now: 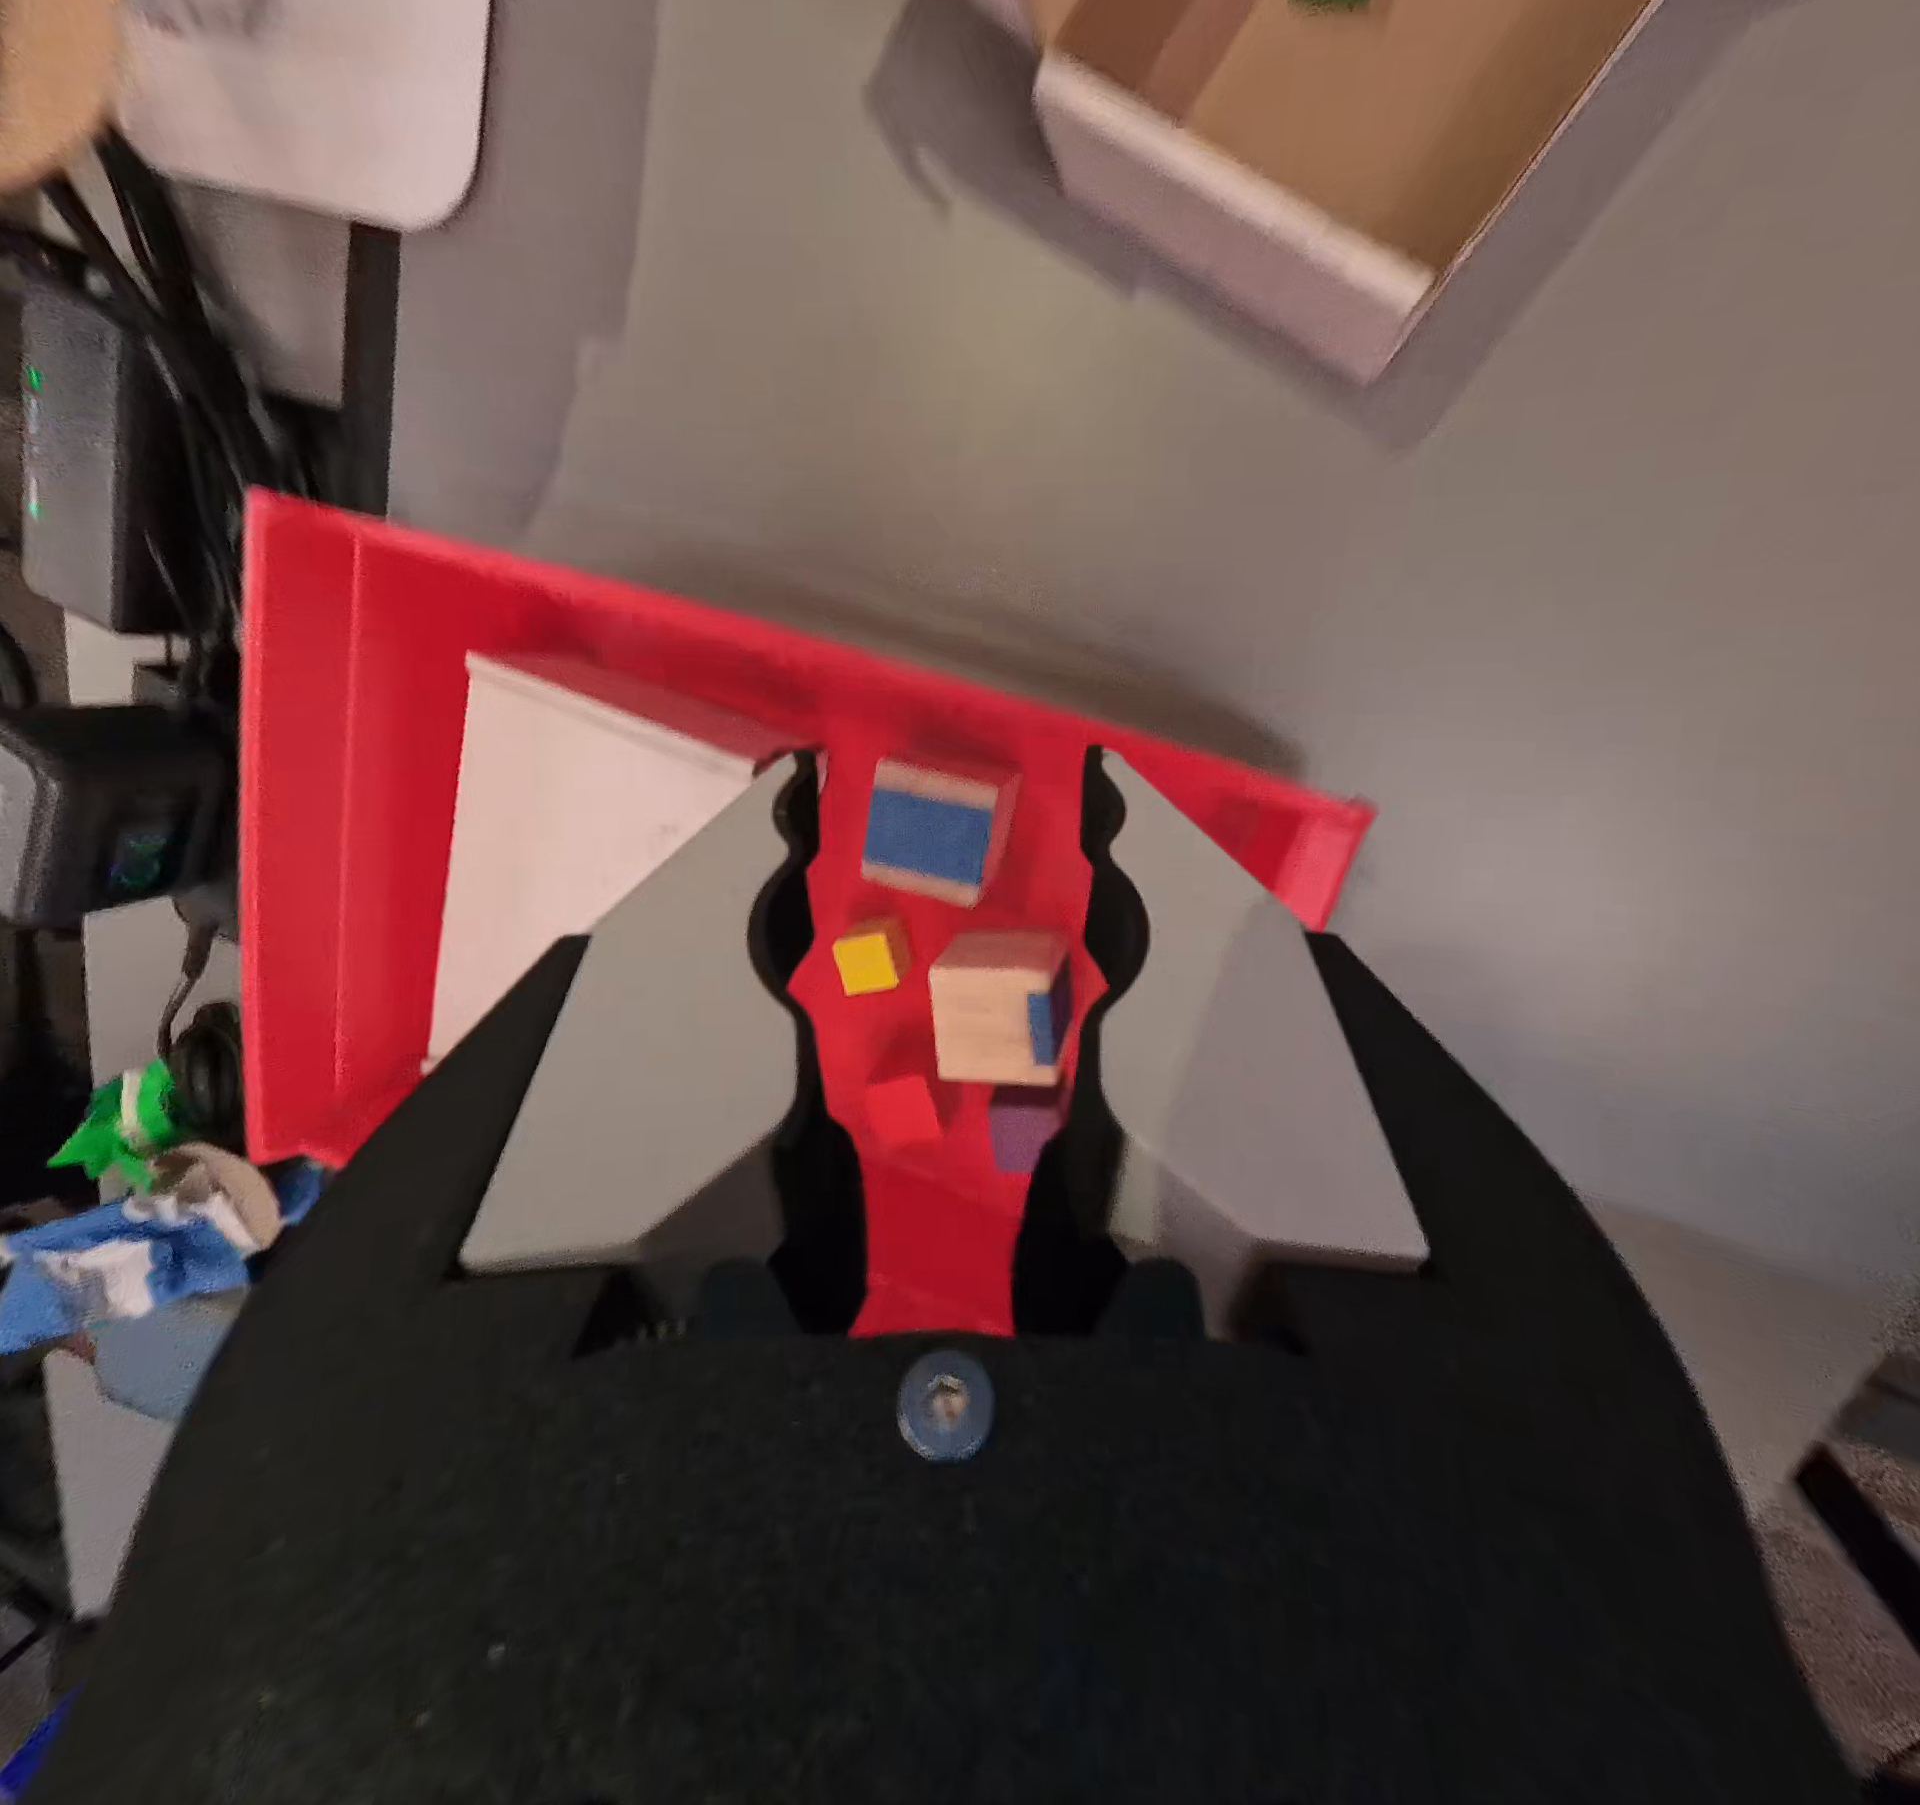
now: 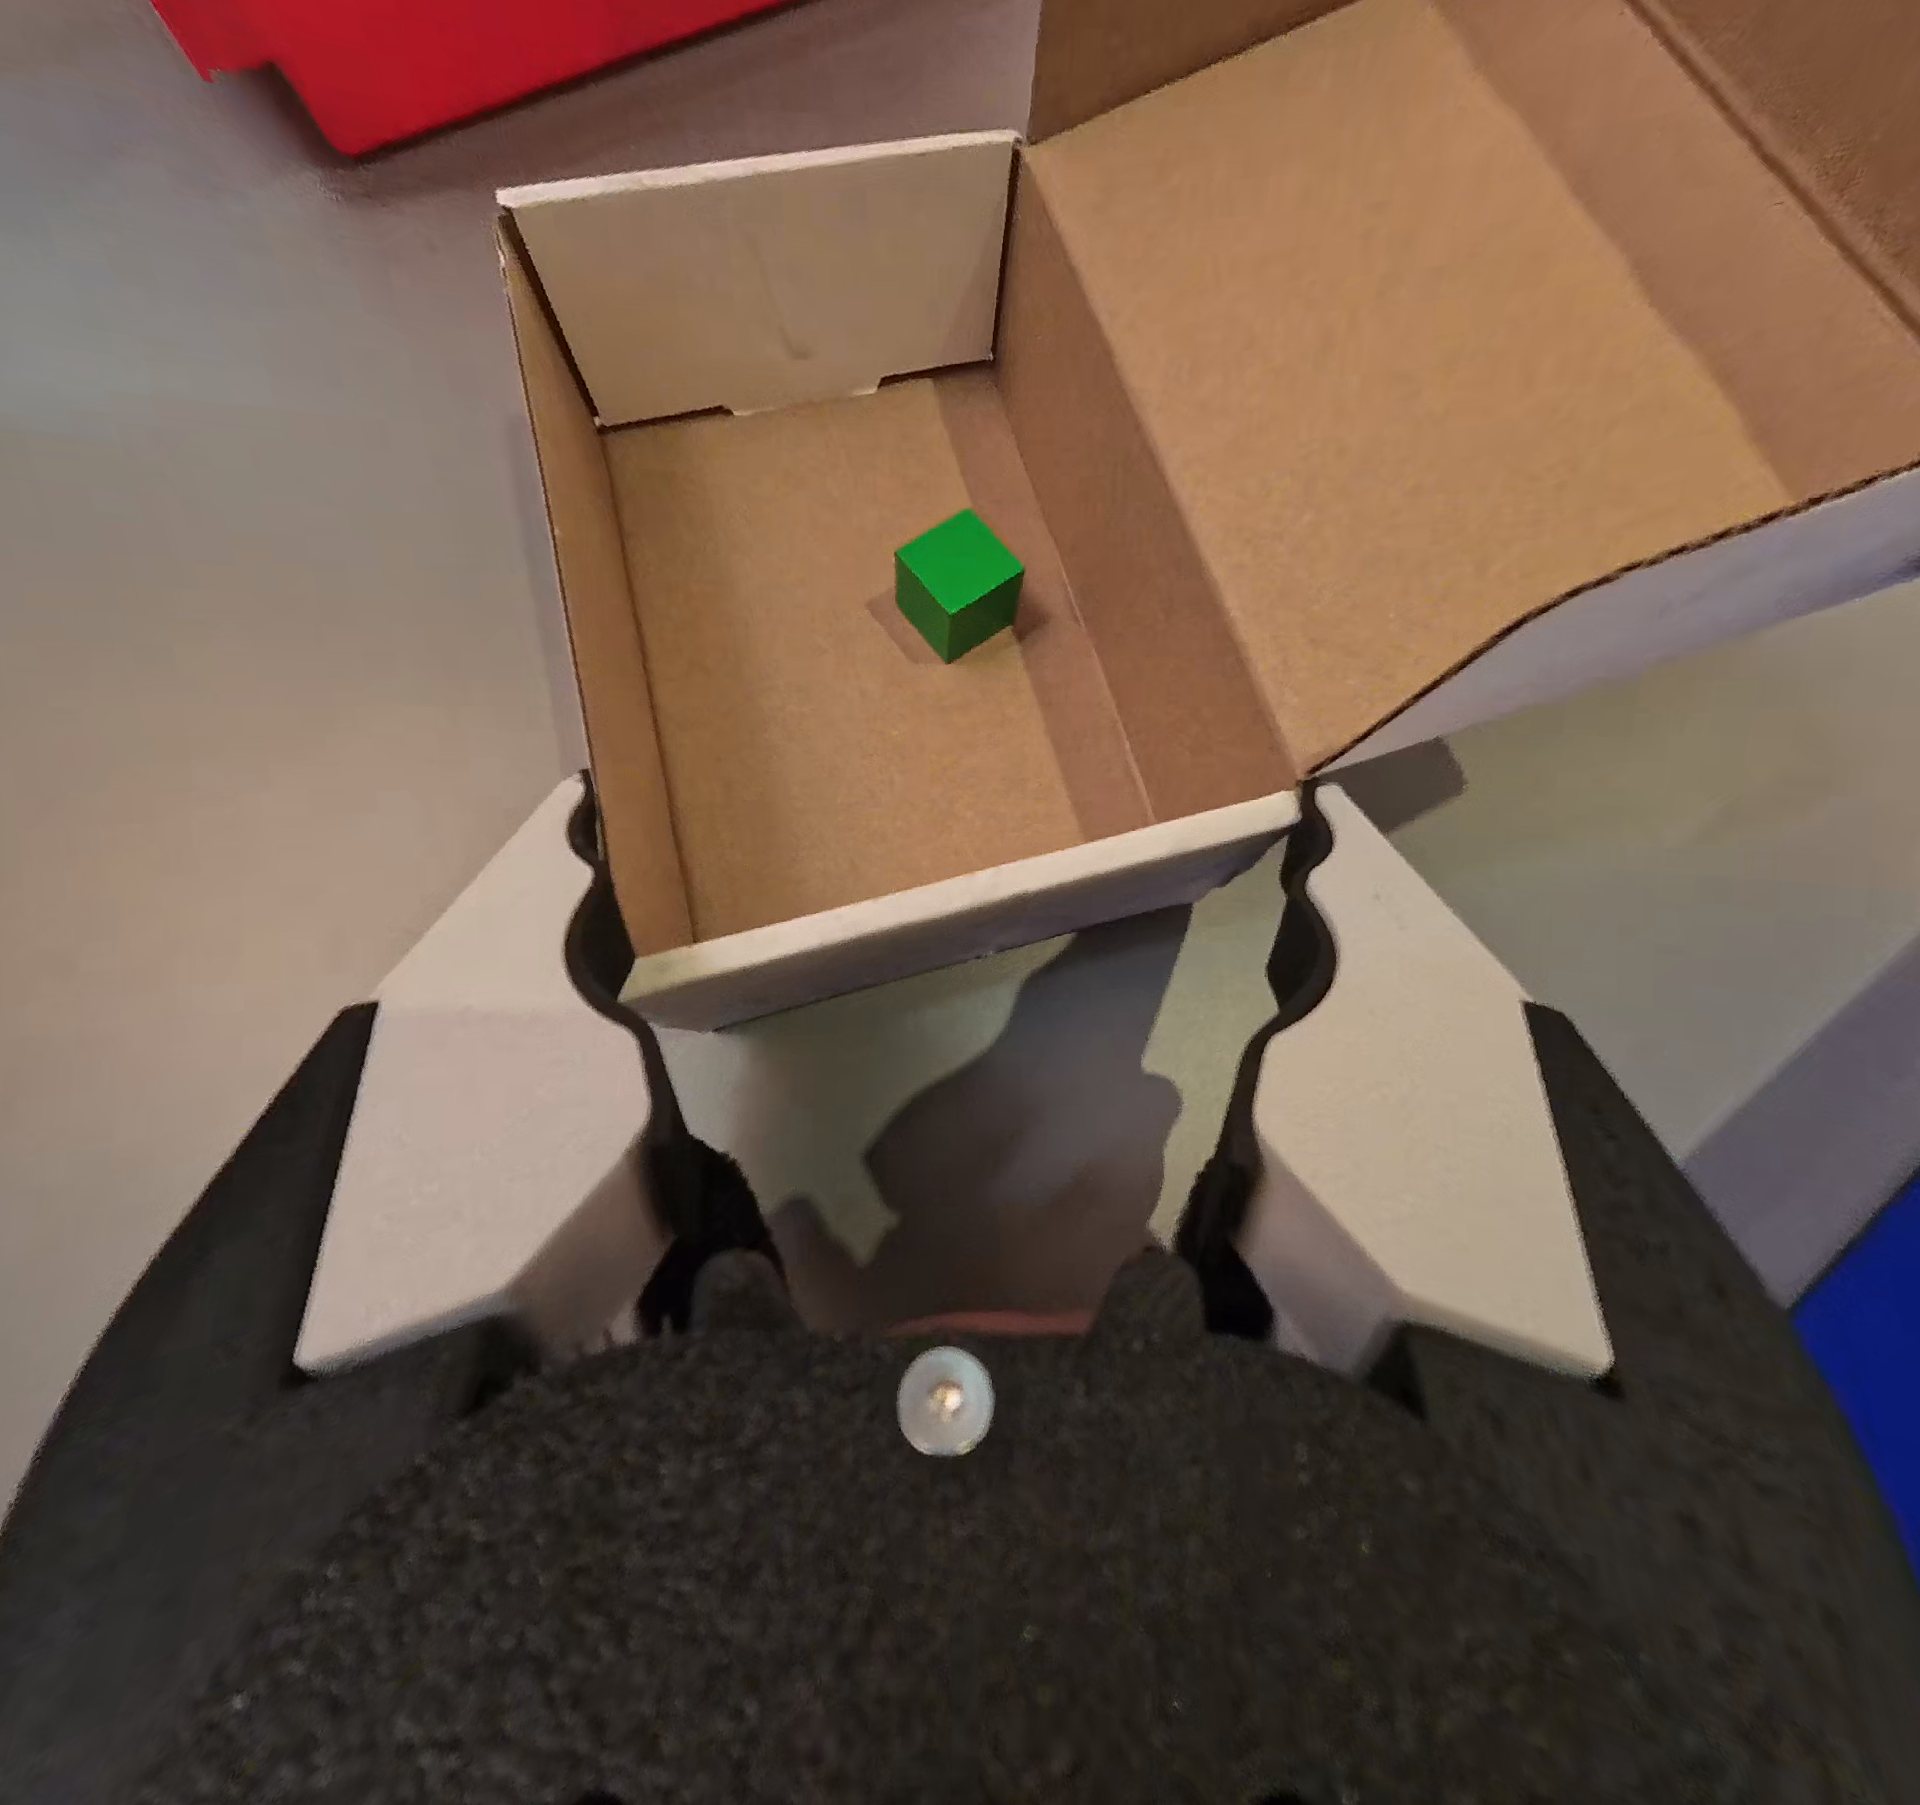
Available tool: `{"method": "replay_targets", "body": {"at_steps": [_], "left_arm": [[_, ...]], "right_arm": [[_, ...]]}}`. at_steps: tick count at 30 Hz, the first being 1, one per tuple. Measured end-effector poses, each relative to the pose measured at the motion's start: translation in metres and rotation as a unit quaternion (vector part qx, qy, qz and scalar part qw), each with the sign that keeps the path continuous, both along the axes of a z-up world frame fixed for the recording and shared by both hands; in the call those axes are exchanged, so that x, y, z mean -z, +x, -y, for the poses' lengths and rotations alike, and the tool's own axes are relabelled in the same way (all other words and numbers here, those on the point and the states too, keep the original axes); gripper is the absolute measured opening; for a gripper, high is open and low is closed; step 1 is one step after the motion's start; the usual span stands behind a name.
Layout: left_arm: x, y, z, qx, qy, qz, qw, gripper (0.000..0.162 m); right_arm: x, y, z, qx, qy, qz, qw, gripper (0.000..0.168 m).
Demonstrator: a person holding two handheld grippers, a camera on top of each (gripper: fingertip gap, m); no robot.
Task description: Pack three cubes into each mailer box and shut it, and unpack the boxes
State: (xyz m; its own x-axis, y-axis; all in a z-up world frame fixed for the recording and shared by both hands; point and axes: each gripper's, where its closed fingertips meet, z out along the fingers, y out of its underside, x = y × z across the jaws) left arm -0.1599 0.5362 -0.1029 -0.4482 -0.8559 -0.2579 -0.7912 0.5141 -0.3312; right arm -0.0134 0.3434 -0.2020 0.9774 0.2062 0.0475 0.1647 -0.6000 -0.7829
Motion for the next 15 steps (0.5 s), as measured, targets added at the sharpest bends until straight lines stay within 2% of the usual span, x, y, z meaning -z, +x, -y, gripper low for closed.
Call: {"method": "replay_targets", "body": {"at_steps": [1,4,6,9,10,11,12,15], "left_arm": [[0.010,-0.006,-0.011,0.000,0.012,-0.008,1.000,0.050],[0.049,-0.021,-0.035,0.011,0.046,-0.065,0.997,0.055],[0.071,-0.026,-0.043,-0.001,0.039,-0.107,0.994,0.056],[0.090,-0.021,-0.049,-0.024,0.017,-0.132,0.991,0.069],[0.095,-0.018,-0.047,-0.020,0.008,-0.133,0.991,0.067],[0.100,-0.017,-0.045,-0.013,0.003,-0.137,0.991,0.059],[0.104,-0.018,-0.045,-0.005,0.004,-0.146,0.989,0.044],[0.096,-0.020,-0.044,0.001,0.008,-0.150,0.989,0.041]], "right_arm": [[0.000,0.000,0.000,-0.001,0.000,0.000,1.000,0.126],[0.000,0.000,0.000,0.000,-0.002,0.000,1.000,0.126],[0.000,0.000,-0.001,0.002,-0.001,0.002,1.000,0.126],[0.000,0.000,0.000,0.004,-0.001,0.004,1.000,0.126],[0.000,0.000,0.000,0.004,0.000,0.003,1.000,0.126],[0.000,0.000,0.000,0.004,0.000,0.002,1.000,0.126],[0.000,0.000,0.000,0.005,0.001,0.001,1.000,0.126],[0.000,0.000,0.000,0.007,0.002,0.003,1.000,0.126]]}}
